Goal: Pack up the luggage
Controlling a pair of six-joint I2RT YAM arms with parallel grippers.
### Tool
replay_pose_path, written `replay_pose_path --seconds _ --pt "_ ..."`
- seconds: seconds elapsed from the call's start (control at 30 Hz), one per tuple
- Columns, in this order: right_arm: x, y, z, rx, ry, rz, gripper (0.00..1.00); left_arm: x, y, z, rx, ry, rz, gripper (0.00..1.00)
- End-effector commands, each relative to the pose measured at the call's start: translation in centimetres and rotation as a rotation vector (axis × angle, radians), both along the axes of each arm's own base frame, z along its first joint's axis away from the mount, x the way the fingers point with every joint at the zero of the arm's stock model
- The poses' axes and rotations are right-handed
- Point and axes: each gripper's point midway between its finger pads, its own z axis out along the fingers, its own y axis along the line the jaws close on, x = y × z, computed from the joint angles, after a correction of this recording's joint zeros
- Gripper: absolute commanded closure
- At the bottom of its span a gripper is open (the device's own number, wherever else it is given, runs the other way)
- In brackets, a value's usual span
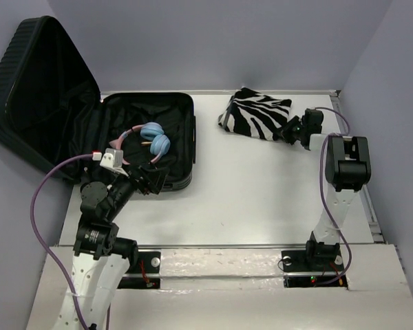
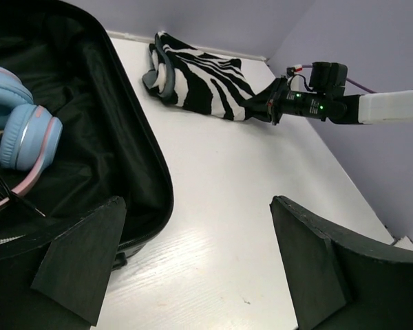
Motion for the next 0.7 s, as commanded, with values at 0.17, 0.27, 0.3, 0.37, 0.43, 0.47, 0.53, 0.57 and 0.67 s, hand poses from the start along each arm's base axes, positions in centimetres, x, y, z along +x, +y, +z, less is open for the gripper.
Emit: replay_pose_path --seconds 0.17,0.27,0.3,0.37,0.43,0.47,0.53,0.57,0.67 --pt "-8.2 1.0 1.7 -0.040 -0.039 0.014 0.87 1.3 -3.7 4.2 -0.144 0.009 -0.156 0.03" --pt "-12.4 1.8 1.6 -0.052 -0.038 0.028 0.87 1.8 -6.4 4.3 -0.160 0.057 -0.183 0.03" --pt "-13.3 2.3 2.8 -0.056 -0.070 0.040 0.87 2.6 -6.7 4.3 -0.156 0.063 -0.132 0.02" --pt "-15.3 2.8 2.8 -0.057 -0.076 0.053 0.87 1.1 -10.6 5.0 -0.137 0.080 -0.211 0.02" --pt "-18.1 2.8 2.8 -0.054 -0.086 0.050 0.84 2.8 -12.8 4.4 -0.071 0.107 -0.131 0.01" --pt "-18.9 2.8 3.0 -0.046 -0.092 0.044 0.82 3.0 -15.2 1.7 0.024 0.165 -0.111 0.01" --pt "-21.3 3.0 2.2 -0.033 -0.073 0.051 0.71 4.0 -17.1 1.9 0.098 0.167 -0.077 0.01" --pt "-21.6 3.0 3.4 -0.036 -0.116 0.051 0.62 4.4 -18.0 1.1 0.148 0.177 -0.067 0.01" --pt "-22.9 2.4 3.4 -0.083 -0.106 0.040 0.25 7.3 -20.9 -3.9 0.360 0.242 -0.008 0.01"
